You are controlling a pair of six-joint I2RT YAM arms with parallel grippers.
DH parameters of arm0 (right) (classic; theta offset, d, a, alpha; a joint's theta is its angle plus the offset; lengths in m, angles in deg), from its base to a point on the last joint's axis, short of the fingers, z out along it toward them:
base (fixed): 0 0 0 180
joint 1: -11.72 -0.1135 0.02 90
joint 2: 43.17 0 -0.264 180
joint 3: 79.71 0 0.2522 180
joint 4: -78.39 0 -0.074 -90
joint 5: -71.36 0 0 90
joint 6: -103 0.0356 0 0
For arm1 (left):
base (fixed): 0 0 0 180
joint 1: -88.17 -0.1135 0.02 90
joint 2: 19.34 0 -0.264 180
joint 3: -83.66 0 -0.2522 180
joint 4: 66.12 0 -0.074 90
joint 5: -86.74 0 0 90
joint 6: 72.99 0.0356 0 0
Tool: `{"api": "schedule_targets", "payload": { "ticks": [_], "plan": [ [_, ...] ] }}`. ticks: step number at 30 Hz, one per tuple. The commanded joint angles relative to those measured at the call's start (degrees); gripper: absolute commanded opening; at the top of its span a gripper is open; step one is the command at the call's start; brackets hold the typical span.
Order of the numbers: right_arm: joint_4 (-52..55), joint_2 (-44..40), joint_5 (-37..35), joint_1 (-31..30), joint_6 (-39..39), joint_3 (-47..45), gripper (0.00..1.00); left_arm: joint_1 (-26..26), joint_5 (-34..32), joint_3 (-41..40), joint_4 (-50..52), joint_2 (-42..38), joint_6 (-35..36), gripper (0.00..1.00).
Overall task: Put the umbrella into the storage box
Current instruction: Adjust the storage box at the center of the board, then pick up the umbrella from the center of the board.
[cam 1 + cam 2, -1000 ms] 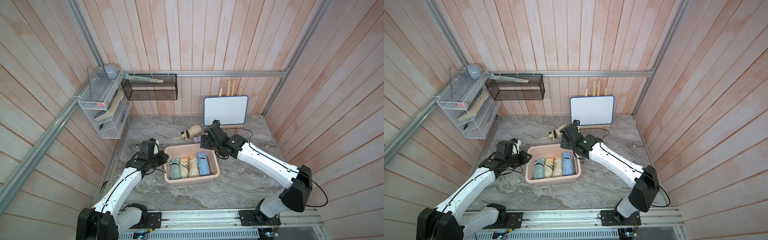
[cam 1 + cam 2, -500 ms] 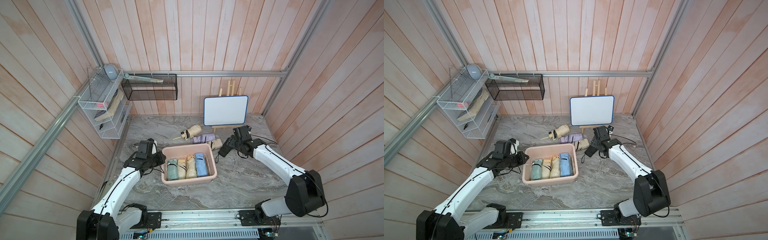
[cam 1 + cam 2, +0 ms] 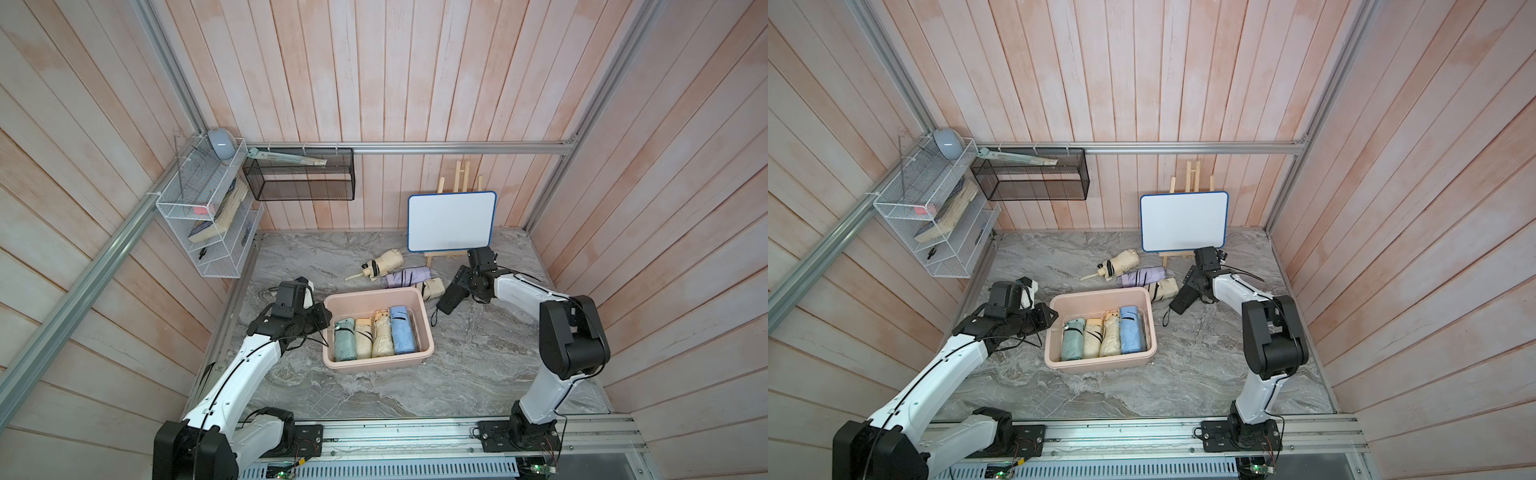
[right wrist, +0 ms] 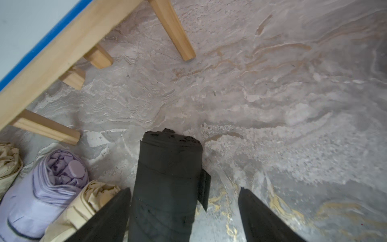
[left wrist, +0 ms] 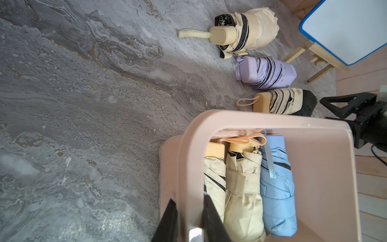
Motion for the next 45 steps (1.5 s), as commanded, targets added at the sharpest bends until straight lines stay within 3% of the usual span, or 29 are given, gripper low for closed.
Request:
{"api": "schedule_targets", "payload": {
  "ticks": [1,22,33,45],
  "plan": [
    [-2.13,2.19,2.85,0.28,-3.56,2.59,0.89,-0.43,-0.11,1.54,-4.32,-0.61,1.63,0.0],
    [4.93,14.59,0.28,1.98,-9.85,10.67,0.9,-0.43,1.29,0.74,-7.88,-1.04,0.47,0.0],
    [6.87,2.57,-0.14,3.68,-14.69,-1.74,0.88,-0.44,1.15,-1.69,-9.94,-3.71,-1.84,0.0],
    [8.51,-13.6,4.9,4.82,-14.17,-18.66,0.86,-0.48,2.74,-1.7,-10.3,-2.44,-1.63,0.0]
  ]
}}
